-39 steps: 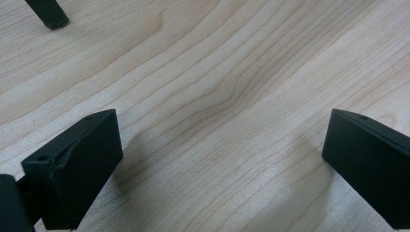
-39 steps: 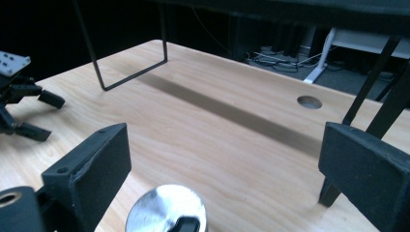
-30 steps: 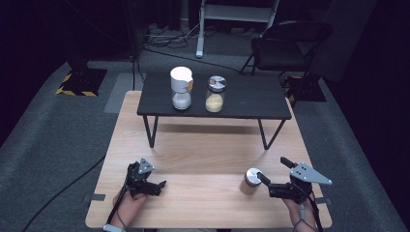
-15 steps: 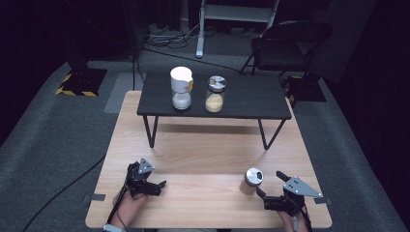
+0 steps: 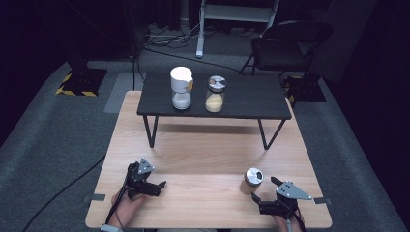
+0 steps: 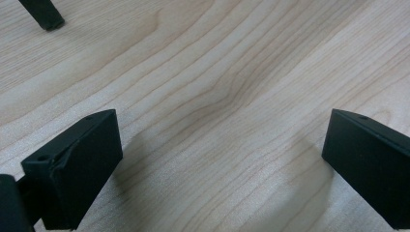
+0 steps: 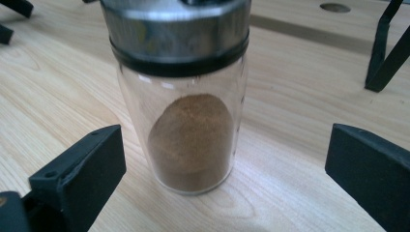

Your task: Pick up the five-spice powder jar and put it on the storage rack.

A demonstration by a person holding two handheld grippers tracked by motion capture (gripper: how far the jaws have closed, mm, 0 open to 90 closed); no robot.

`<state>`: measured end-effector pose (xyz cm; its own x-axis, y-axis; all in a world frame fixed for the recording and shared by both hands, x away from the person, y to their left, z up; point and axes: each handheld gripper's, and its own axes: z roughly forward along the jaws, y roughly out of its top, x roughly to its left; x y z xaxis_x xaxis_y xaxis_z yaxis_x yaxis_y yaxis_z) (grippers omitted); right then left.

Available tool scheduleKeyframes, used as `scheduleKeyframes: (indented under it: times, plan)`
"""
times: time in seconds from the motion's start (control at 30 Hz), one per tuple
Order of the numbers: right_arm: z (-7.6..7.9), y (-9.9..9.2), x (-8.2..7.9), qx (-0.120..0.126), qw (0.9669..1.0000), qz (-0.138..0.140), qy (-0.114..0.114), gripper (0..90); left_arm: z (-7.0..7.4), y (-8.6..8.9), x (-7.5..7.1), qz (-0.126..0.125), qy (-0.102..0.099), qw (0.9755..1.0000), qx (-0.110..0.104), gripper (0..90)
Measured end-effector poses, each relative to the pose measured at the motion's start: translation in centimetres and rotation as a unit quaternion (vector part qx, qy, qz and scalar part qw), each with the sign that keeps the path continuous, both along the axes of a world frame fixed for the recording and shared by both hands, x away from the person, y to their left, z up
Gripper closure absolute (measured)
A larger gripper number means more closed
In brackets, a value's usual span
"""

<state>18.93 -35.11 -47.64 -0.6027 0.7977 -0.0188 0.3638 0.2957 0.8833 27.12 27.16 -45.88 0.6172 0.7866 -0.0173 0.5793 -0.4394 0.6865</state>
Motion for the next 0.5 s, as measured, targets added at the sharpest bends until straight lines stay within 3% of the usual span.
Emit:
scheduleKeyframes:
  times: [0.2,0.5]
  plan:
    - [-0.3,0.3,0.4,-0.001,1.0,-0.001,0.0,0.5,0.0,0.0,0.0,0.0,0.0,1.0,0.0,0.6]
    - [-0.4,1.5,1.4,-0.007,0.9997,0.021,-0.007,4.4,0.0,-0.1,-0.2,0.003,0.0,1.0,0.0,0.4]
